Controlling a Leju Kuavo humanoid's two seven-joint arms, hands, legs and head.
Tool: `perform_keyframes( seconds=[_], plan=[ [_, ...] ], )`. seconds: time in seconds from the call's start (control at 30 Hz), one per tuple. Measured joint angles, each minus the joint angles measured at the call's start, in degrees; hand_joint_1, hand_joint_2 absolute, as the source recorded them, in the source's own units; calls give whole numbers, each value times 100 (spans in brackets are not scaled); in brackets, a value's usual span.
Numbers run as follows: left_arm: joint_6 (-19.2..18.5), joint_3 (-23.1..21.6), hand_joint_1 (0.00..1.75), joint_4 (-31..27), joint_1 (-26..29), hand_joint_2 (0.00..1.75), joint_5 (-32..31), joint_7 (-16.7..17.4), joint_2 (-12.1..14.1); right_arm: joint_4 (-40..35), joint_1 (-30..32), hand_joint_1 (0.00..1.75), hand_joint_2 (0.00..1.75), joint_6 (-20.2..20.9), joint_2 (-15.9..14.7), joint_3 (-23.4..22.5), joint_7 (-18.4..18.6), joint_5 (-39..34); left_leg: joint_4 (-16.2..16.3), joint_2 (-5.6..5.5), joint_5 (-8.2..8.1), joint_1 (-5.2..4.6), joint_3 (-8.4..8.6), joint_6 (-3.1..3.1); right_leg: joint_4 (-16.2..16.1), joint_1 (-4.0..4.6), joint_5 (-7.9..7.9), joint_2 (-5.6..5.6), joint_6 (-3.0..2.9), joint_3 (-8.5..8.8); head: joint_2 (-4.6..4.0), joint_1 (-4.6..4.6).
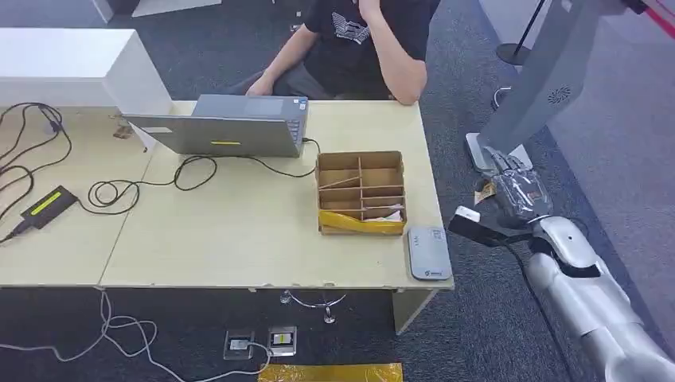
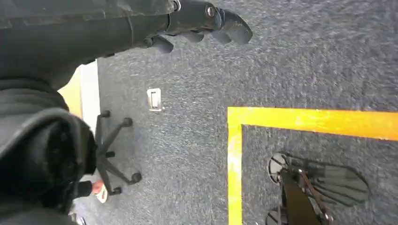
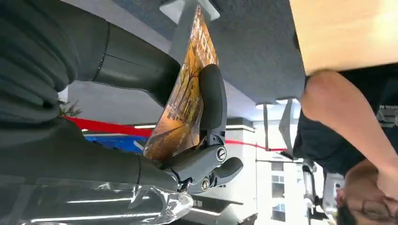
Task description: Pass the card to the sensor for recognition and then transmit it.
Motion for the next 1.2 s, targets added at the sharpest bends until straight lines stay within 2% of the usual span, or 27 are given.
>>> perform_keyframes(
  seconds=[0.1, 0.33, 0.47, 0.63, 0.93, 1.2],
  plan=[
    [4, 0, 0, 0, -1, 0, 0, 13, 2, -365, 307, 175, 175, 96, -181, 0, 133, -142, 0, -1, 0, 1, 1, 0, -1, 1, 0, -1, 0, 4, 0, 2],
    [22, -2, 0, 0, -9, 0, -48, 11, 9, -1468, 1048, 175, 175, 282, -555, 37, 762, -559, -1, 5, -1, 1, 3, 0, -1, 1, 0, 1, 0, 2, 0, 2],
    [-134, -4, 0, 0, -6, 0, -138, -24, 50, -2063, 1520, 175, 175, 354, -664, 90, 1025, -837, -2, 2, -2, 3, 0, -2, 0, 3, -4, 0, -5, 2, 0, -2],
    [-149, -4, 0, 0, -17, 0, -181, -144, 66, -2369, 1828, 175, 175, 319, -640, 262, 1014, -922, -3, 4, -4, 4, 0, -6, 0, 4, -4, 1, -6, 3, 0, -2],
    [-142, -4, 0, 2, -28, 0, -181, -271, 61, -2336, 1732, 175, 175, 361, -516, 455, 697, -979, -3, 5, -4, 5, 0, -6, 0, 5, -4, 1, -6, 4, 0, 0],
    [-162, -4, 0, 0, -32, 0, -133, -267, 50, -2214, 1595, 175, 175, 470, -406, 479, 614, -951, -3, 4, -4, 5, -1, -6, 0, 5, -5, 1, -6, 2, 0, 0]
  ],
)
